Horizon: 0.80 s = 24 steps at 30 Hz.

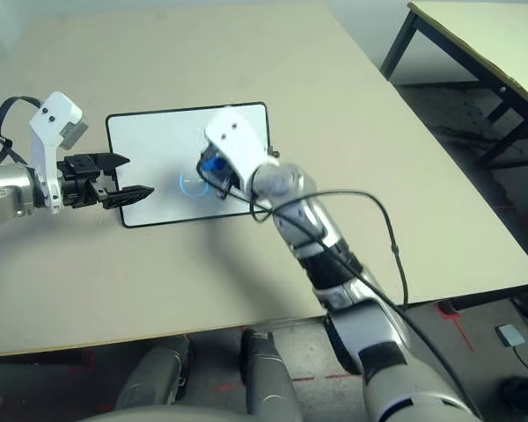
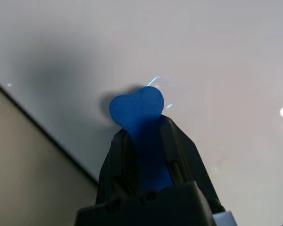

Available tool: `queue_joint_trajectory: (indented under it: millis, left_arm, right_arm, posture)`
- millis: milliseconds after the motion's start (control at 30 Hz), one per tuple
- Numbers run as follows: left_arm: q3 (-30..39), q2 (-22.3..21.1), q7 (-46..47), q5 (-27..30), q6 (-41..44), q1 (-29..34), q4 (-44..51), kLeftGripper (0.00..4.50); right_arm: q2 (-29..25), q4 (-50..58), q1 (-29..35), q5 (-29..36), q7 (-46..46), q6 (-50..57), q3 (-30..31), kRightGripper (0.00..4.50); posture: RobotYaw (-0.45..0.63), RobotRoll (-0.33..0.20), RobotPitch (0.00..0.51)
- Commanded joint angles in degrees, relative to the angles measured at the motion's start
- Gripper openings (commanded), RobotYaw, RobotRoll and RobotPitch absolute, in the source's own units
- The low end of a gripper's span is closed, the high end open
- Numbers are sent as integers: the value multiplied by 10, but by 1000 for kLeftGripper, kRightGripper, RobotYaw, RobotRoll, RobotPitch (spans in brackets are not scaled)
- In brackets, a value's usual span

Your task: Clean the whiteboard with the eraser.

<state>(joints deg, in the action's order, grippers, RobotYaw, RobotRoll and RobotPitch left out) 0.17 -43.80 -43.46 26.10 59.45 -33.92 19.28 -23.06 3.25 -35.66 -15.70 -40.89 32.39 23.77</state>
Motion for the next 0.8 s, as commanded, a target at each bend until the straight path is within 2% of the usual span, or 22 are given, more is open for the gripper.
queue_joint_trajectory:
  millis: [33,200,333,500,800]
  left_arm:
    - [-8,-2,-2,3,-3,-6,-4,4500]
    - [-15,0,-2,4,-8,-12,-9,4500]
    - [-19,0,-2,5,-12,-14,-13,4500]
    - [-20,1,-2,7,-13,-15,-13,4500]
    - [-23,0,-3,8,-13,-17,-14,4500]
  right_arm:
    - [-16,-18,27,-10,-6,23,12,797]
    - [-27,-29,0,-5,-1,22,-12,797]
    - [-35,-72,-56,4,17,5,-51,797]
    - [-39,-114,-91,7,33,-17,-78,797]
    - [-27,-66,-17,7,23,-4,-48,796]
  posture:
    - [140,0,145]
    - [133,0,145]
    - [131,0,145]
    - [132,0,145]
    - [137,0,151]
